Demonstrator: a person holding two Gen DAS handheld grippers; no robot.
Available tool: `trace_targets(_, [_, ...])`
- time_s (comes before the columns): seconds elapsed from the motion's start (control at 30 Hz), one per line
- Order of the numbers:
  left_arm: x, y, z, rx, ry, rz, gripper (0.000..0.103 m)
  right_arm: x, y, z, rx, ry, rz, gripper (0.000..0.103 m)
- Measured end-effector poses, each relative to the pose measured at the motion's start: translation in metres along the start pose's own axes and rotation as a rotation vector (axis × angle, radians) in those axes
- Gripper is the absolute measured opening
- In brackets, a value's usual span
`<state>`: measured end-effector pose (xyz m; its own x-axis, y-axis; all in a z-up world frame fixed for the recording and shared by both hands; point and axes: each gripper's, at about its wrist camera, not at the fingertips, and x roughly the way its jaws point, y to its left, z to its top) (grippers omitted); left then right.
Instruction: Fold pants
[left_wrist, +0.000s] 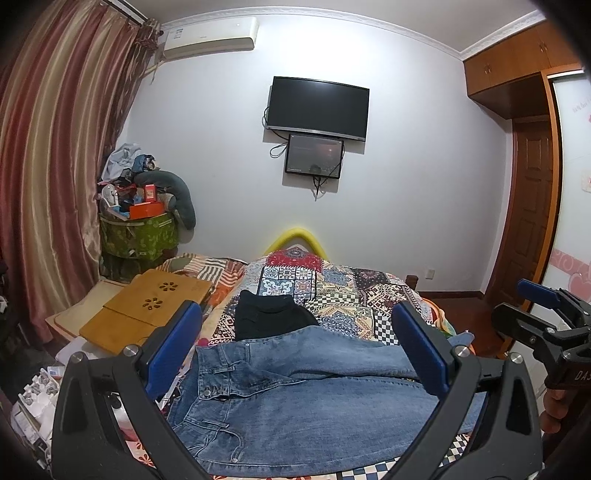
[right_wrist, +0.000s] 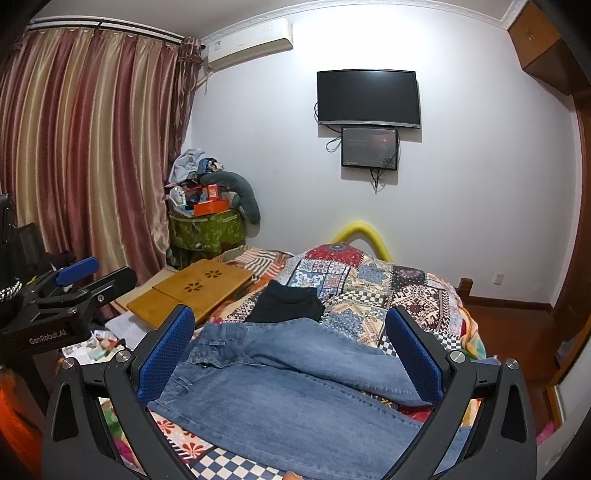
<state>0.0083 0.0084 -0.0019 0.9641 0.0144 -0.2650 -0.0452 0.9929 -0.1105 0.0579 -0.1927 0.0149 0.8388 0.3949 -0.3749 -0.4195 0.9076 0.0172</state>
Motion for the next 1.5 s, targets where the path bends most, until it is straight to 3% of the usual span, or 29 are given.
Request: trace_targets(1.5, [0.0060, 0.0039, -0.0015, -0.007, 0.000, 0.015, 0.103, 0.0037, 0.0021, 0.0036, -0.009, -0.009, 0.002, 0.103])
